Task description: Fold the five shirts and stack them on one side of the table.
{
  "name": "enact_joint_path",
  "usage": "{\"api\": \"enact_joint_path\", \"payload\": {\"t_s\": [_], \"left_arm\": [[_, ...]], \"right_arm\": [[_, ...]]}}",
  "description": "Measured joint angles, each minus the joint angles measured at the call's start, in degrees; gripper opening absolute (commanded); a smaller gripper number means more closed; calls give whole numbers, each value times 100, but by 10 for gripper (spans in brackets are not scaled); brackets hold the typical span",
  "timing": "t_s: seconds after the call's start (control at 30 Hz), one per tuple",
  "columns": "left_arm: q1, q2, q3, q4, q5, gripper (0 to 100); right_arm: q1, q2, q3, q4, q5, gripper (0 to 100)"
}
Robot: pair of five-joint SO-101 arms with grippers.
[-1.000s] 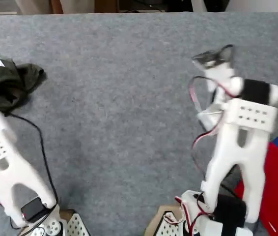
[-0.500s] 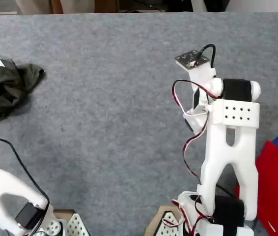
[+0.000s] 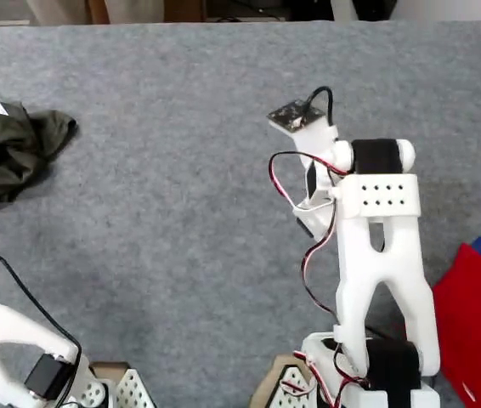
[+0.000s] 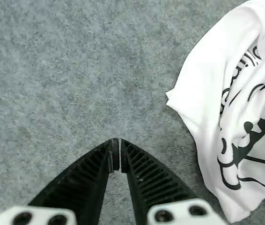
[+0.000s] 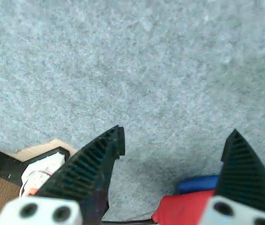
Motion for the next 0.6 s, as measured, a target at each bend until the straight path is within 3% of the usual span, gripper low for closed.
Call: {"api": "enact_joint_path", "payload": {"t_s": [0.2,0.33,0.43,0.6], "left_arm": [[598,88,0,-563,0,217],[923,334,246,-1495,-26,219],[1011,642,756,-2180,-53,187],[976,1055,1398,-2998,-26,26]], "right_arm": [[0,0,9,0,0,325],[0,0,9,0,0,325],[0,0,9,0,0,325],[0,0,9,0,0,325]]}}
